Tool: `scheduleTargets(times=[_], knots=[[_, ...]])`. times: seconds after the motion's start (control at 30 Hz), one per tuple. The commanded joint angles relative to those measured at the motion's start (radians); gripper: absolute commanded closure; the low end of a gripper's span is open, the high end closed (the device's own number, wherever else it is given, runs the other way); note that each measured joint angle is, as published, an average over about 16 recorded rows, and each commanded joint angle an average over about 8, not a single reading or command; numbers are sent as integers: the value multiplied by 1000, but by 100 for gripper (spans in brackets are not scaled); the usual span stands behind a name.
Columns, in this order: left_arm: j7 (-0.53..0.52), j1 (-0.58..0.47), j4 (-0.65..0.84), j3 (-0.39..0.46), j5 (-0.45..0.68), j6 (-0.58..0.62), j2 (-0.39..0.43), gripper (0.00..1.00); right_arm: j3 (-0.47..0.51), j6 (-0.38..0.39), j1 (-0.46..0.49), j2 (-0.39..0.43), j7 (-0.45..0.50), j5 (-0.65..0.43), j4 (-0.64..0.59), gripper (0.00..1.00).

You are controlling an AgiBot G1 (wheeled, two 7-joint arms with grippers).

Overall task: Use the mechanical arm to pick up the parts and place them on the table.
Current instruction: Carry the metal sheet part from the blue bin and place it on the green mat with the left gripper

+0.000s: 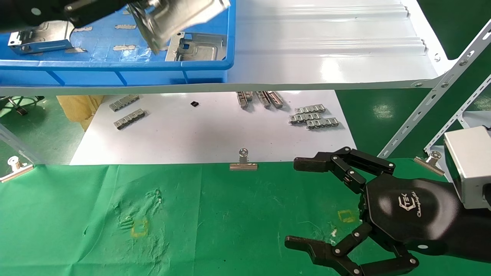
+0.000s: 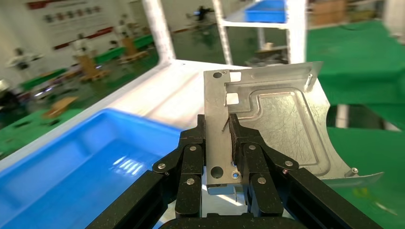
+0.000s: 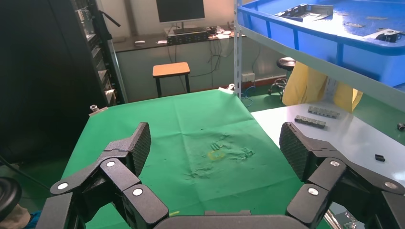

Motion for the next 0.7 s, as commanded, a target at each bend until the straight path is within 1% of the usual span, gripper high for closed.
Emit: scheduleTargets(times=[0.03,0.17,0.33,0.43,0.57,0.7], knots=[[1,5,-20,6,2,32,2,100,0,0,0,0,0,0,0,0],[-25,76,-179,45,-79,39,-38,100,0,0,0,0,0,0,0,0],[-62,179,-404,120,-239,36,-130,100,0,0,0,0,0,0,0,0],[-64,217,-489,177,-300,32,-186,100,0,0,0,0,0,0,0,0],[-23,241,-552,270,-307,31,-247,100,0,0,0,0,0,0,0,0],[57,268,-586,381,-277,29,-306,100,0,0,0,0,0,0,0,0]])
